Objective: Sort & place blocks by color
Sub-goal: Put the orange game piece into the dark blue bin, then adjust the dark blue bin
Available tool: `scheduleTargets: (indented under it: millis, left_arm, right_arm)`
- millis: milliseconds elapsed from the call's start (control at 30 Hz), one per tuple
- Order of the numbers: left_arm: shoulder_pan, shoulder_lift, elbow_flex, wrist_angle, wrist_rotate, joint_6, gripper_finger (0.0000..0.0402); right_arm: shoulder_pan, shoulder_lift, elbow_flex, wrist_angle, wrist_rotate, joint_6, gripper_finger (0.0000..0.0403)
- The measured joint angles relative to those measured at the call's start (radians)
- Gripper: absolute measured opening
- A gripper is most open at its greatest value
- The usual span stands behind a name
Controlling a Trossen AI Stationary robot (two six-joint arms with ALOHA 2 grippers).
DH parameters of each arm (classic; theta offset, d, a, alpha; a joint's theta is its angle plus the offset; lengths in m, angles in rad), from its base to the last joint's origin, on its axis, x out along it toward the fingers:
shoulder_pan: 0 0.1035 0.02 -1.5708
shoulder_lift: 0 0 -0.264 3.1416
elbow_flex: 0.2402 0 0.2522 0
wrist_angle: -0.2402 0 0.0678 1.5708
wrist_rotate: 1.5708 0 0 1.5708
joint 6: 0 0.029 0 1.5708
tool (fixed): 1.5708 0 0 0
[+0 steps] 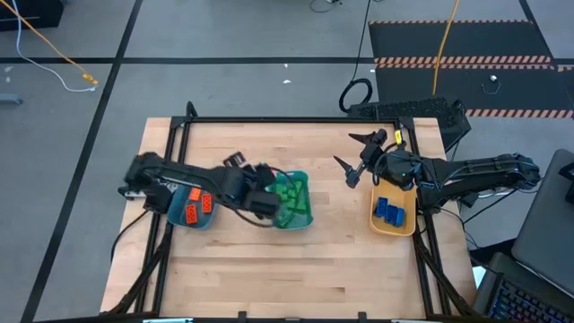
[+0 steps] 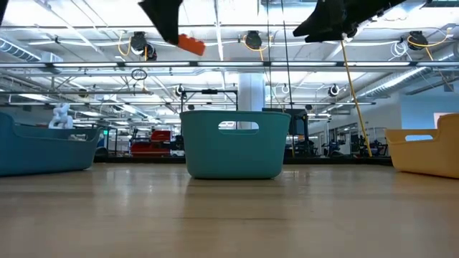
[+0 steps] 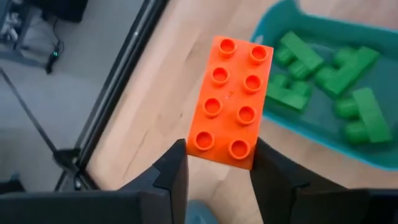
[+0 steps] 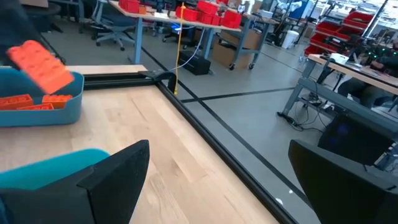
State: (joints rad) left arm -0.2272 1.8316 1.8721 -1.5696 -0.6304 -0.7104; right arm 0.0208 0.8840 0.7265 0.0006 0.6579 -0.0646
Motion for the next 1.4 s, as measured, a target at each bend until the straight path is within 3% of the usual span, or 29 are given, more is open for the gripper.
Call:
scheduleTargets:
  millis: [233, 533, 767, 1000, 1200, 1400]
  left_arm:
    - [-0.009, -0.249, -0.325, 0.020, 0.016, -0.205, 0.0133]
    - [-0.024, -0.447, -0.673, -0.002, 0.270, -0.522, 0.0142]
    - [-0.025, -0.479, -0.782, 0.000, 0.361, -0.567, 0.0158]
    - [0.011, -0.476, -0.865, 0.000, 0.363, -0.533, 0.0171]
    - [0.029, -0.476, -0.937, 0.010, 0.368, -0.522, 0.0218]
    - [0.032, -0.476, -0.933, 0.036, 0.364, -0.522, 0.0284]
  right_arm:
    - [0.000, -0.001, 0.000, 0.000, 0.000, 0.001, 0.0377]
    - [0.000, -0.001, 0.000, -0.001, 0.000, 0.026, 0.0377]
    - [0.000, -0.001, 0.000, -0.001, 0.000, 0.049, 0.0377]
    - [0.000, -0.001, 0.000, 0.000, 0.000, 0.048, 0.0377]
    - [0.000, -0.001, 0.000, 0.002, 0.000, 0.046, 0.0377]
    - [0.000, -0.001, 0.000, 0.002, 0.000, 0.046, 0.0377]
